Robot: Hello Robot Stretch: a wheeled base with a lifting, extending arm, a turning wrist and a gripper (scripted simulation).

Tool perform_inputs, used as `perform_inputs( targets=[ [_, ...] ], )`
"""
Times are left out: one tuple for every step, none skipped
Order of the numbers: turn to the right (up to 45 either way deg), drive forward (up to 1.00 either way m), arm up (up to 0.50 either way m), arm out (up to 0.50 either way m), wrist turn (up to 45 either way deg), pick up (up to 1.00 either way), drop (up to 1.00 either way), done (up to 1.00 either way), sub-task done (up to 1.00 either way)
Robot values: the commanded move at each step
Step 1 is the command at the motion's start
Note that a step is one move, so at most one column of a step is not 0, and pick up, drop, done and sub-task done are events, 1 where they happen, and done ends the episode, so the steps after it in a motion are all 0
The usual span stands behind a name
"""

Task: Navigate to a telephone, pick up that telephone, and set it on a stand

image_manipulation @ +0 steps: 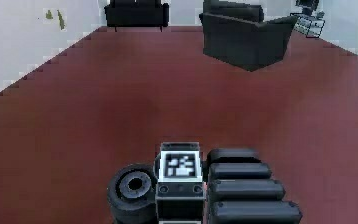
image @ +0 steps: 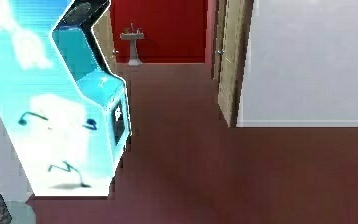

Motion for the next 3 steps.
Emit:
perform_inputs(
  targets=[
    [-42.0,0.00,0.00,0.00,0.0,0.00,0.00,0.00,0.00],
    [0.0,0.45,0.00,0.00,0.0,0.00,0.00,0.00,0.00],
    [30.0,0.00,0.00,0.00,0.0,0.00,0.00,0.00,0.00]
  ],
)
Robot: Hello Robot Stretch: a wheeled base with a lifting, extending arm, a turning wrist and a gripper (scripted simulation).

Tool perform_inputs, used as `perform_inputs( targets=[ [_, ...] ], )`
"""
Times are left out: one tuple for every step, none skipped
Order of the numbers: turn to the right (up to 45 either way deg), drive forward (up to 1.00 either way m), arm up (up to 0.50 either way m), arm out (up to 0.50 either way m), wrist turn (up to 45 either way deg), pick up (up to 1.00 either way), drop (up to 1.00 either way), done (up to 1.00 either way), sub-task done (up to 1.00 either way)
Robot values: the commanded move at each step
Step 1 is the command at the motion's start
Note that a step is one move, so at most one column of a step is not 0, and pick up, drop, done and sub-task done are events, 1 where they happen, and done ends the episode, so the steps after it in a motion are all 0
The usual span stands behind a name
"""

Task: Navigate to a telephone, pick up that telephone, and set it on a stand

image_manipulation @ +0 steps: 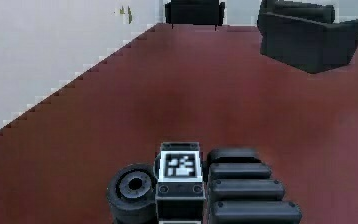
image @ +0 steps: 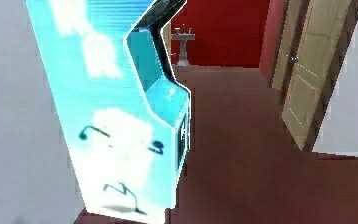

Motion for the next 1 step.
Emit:
perform_inputs(
  targets=[
    [-33.0,0.00,0.00,0.00,0.0,0.00,0.00,0.00,0.00]
  ],
)
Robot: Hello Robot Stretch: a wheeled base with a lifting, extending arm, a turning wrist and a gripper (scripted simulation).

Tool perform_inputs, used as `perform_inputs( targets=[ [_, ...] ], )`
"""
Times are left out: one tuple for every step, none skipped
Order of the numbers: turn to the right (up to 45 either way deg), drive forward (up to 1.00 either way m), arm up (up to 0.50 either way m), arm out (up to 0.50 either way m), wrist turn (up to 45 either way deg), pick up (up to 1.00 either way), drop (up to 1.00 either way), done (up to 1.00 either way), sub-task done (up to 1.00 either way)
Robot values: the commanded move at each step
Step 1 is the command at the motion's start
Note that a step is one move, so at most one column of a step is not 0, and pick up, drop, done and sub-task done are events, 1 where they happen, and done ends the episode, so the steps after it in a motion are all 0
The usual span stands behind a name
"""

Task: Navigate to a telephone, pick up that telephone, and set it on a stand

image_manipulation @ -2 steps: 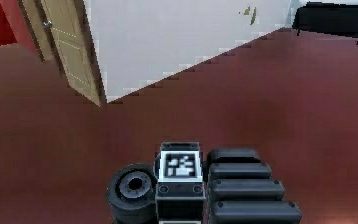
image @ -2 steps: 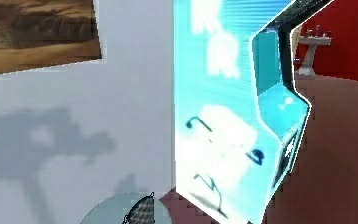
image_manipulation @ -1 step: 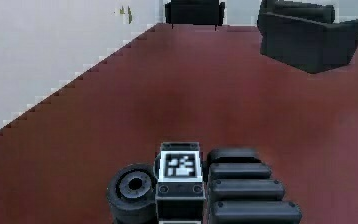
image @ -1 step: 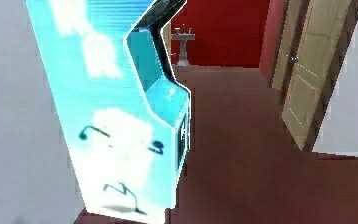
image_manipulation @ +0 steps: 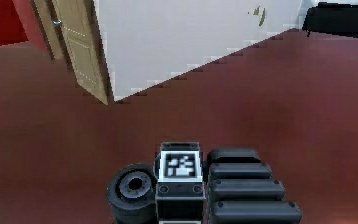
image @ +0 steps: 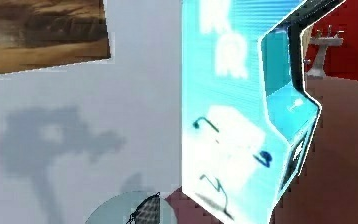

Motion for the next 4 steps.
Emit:
perform_inputs(
  targets=[
    [33.0,0.00,0.00,0.00,0.0,0.00,0.00,0.00,0.00],
    [-33.0,0.00,0.00,0.00,0.0,0.00,0.00,0.00,0.00],
    [33.0,0.00,0.00,0.00,0.0,0.00,0.00,0.00,0.00],
    [-9.0,0.00,0.00,0.00,0.0,0.00,0.00,0.00,0.00]
  ],
)
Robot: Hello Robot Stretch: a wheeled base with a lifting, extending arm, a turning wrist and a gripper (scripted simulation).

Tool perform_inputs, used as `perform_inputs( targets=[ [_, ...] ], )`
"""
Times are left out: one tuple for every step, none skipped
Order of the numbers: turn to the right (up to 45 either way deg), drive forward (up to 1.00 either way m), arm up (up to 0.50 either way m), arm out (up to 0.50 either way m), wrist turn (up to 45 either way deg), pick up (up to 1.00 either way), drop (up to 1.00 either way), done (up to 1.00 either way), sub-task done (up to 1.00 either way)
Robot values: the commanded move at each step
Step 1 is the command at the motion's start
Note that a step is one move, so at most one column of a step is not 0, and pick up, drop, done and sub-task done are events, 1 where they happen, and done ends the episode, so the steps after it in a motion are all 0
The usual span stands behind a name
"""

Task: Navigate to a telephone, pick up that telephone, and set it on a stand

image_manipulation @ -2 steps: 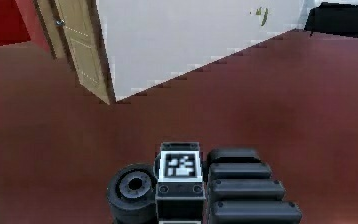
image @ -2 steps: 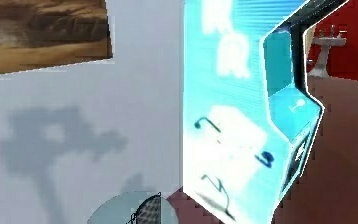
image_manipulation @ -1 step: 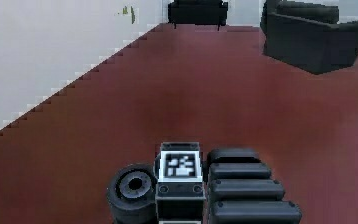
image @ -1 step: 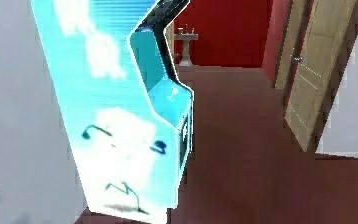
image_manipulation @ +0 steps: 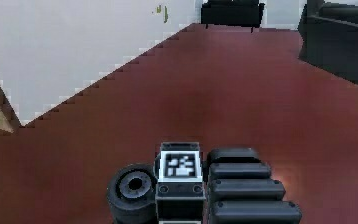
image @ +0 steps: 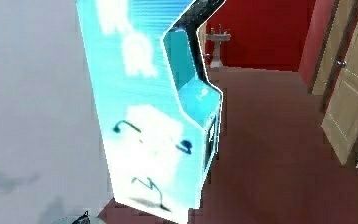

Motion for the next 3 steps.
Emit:
perform_inputs(
  targets=[
    [0.0,0.65,0.00,0.00,0.0,0.00,0.00,0.00,0.00],
    [-27.0,0.00,0.00,0.00,0.0,0.00,0.00,0.00,0.00],
    [0.0,0.20,0.00,0.00,0.0,0.00,0.00,0.00,0.00]
  ],
)
